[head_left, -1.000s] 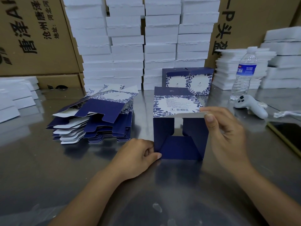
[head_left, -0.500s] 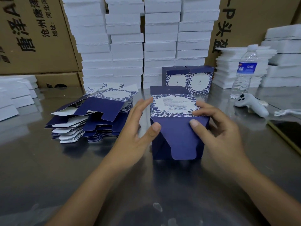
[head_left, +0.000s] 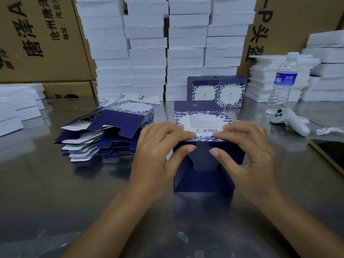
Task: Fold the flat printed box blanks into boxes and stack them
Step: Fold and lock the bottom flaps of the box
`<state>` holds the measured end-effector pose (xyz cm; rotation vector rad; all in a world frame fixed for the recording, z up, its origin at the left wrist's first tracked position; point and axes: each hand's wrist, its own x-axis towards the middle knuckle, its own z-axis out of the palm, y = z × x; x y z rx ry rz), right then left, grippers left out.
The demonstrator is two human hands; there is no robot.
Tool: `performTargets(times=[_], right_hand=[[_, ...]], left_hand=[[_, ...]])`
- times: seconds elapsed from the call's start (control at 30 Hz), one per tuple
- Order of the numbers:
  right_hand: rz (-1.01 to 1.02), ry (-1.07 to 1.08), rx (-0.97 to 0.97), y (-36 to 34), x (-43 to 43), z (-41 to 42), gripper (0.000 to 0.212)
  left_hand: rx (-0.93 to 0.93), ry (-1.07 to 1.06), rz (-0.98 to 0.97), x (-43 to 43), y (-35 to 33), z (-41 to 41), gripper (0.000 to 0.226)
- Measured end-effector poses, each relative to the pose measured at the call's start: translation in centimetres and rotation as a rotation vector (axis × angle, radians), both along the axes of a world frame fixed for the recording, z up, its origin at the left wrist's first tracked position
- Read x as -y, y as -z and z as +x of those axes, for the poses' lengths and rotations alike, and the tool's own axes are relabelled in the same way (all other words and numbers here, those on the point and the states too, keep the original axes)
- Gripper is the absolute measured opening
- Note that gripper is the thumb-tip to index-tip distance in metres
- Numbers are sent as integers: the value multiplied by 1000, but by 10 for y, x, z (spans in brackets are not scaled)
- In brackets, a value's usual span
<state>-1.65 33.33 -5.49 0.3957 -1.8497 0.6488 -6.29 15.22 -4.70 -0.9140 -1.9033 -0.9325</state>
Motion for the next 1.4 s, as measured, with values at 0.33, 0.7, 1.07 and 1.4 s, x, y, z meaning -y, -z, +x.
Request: performTargets(times=[0.33,0.7,1.07,1.4], right_hand=[[11,-31,-73,-6,6,6,14],[-94,-120,27,-9,13,9,9],[-92,-129,23,-9,8,10,5],[-170,-161,80,-9,5,6,16]], left_hand=[[11,187,153,-11,-3,15,17],[-18,117,122,-14,-5,14,19],[-22,127,159,-15,-2,11,19],[56,208,203,-10,0,7,16]])
